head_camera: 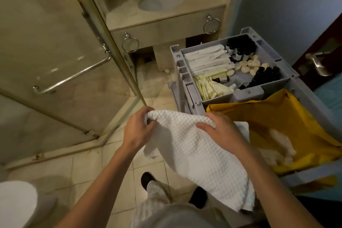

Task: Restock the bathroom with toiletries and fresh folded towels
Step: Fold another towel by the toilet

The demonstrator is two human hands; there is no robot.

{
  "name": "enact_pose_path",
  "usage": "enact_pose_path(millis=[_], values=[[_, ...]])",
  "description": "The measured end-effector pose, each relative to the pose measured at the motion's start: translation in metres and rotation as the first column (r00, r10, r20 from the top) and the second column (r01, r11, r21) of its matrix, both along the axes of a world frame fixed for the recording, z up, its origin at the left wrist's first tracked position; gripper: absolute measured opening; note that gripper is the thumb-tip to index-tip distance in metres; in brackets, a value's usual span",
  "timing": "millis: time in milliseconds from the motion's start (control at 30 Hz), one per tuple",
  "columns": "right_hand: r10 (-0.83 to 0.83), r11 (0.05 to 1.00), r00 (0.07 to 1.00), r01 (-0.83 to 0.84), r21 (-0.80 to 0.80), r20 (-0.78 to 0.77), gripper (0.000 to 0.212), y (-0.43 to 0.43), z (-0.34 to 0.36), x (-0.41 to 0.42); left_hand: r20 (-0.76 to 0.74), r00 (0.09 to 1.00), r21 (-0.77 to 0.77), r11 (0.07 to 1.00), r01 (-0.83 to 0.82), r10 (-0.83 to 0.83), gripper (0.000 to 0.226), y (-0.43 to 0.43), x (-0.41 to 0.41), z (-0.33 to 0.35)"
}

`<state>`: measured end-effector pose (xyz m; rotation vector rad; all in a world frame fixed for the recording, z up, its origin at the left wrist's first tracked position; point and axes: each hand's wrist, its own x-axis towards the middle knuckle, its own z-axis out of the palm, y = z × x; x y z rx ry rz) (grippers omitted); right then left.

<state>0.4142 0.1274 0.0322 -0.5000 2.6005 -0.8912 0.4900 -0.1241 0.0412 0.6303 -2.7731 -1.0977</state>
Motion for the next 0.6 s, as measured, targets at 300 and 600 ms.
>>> enact_pose_path(millis=[300,600], values=[[0.253,0.963,0.966,-0.256,-0.085,-0.05,0.025,-0.112,0.011,0.011,0.093,0.993,-0.067,0.994,0.081,-0.074,0.044,-0.059,0.022,-0.019],[0.405,0.908,0.912,-0.409,-0.094,-0.059,0.014,-0.219,0.024,0.002,-0.075,0.979,-0.093,0.979,0.181,-0.188,0.022,-0.134,0.025,-0.019]])
